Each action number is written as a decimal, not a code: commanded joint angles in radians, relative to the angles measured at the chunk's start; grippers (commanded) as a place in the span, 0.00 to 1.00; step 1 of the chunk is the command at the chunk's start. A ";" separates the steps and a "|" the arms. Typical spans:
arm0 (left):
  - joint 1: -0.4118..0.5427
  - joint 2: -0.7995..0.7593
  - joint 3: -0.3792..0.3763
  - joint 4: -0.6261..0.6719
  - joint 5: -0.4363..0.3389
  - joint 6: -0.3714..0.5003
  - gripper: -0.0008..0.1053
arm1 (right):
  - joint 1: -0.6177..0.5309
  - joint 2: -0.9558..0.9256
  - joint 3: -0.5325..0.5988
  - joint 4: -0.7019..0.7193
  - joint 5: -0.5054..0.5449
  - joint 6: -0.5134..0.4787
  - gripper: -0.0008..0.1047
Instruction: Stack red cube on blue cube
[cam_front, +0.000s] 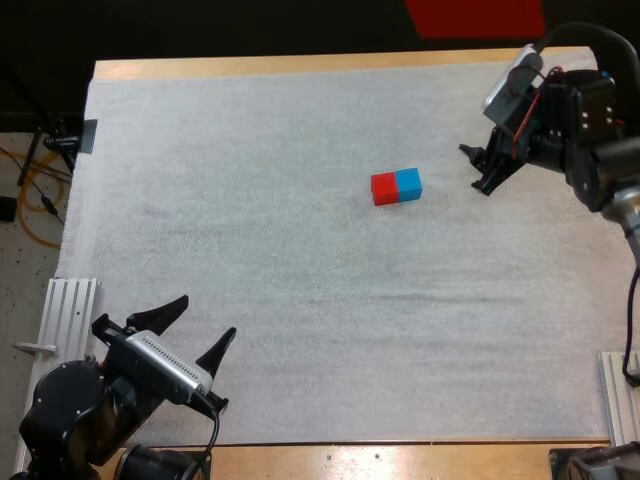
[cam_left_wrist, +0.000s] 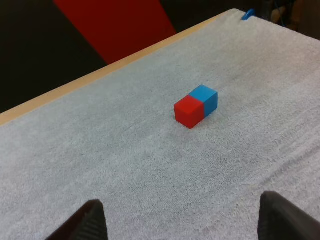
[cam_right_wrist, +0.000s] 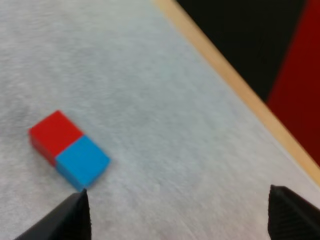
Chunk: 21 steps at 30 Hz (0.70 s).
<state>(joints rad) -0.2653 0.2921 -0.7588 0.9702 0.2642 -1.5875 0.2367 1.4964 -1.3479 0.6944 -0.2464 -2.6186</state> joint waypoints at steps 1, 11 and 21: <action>-0.003 0.002 -0.008 -0.003 0.002 0.000 0.60 | 0.002 0.015 -0.029 0.008 -0.050 -0.045 0.67; -0.003 0.002 -0.008 -0.003 0.002 0.000 0.60 | 0.063 0.182 -0.166 0.052 -0.066 -0.197 0.67; -0.003 0.002 -0.008 -0.003 0.002 0.000 0.60 | 0.169 0.394 -0.298 0.051 0.029 -0.328 0.67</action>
<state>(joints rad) -0.2653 0.2921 -0.7588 0.9702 0.2642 -1.5875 0.4052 1.8947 -1.6364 0.7432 -0.2124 -2.9144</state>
